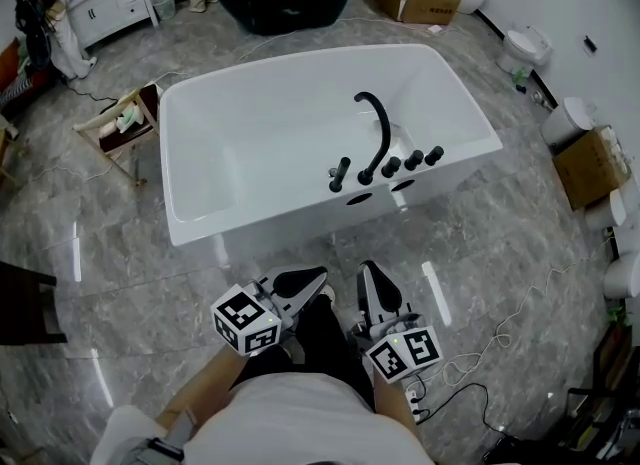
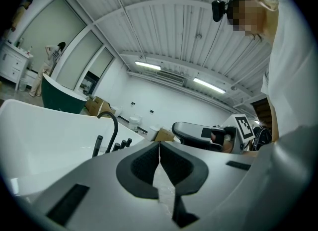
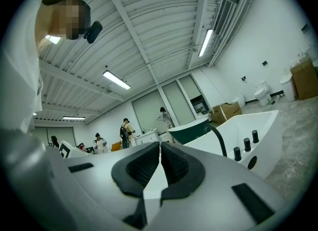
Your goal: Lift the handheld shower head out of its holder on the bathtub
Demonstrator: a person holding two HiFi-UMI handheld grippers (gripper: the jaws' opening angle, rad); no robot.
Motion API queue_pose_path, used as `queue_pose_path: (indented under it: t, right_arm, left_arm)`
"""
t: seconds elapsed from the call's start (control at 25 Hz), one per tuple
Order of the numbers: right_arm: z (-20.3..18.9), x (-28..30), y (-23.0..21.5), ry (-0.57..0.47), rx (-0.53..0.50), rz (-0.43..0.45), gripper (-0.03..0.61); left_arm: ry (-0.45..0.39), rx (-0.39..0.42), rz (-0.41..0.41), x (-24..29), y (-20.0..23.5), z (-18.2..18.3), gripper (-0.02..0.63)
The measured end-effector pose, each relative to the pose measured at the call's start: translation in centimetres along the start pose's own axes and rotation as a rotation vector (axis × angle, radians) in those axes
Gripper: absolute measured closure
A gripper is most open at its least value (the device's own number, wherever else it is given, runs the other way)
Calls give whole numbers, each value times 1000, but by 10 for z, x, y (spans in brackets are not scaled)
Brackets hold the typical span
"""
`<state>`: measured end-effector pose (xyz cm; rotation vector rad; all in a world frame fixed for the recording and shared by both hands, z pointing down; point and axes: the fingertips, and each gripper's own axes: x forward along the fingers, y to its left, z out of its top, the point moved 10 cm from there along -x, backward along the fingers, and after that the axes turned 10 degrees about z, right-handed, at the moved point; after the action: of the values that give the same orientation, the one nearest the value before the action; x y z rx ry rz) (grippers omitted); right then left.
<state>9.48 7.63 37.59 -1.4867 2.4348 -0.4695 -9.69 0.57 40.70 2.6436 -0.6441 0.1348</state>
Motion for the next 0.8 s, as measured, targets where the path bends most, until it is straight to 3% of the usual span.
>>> queue_pose_path:
  t: [0.8]
  right_arm:
    - [47, 59, -116, -27, -53, 90, 560]
  left_arm:
    - [-3, 32, 50, 119, 38, 49, 601]
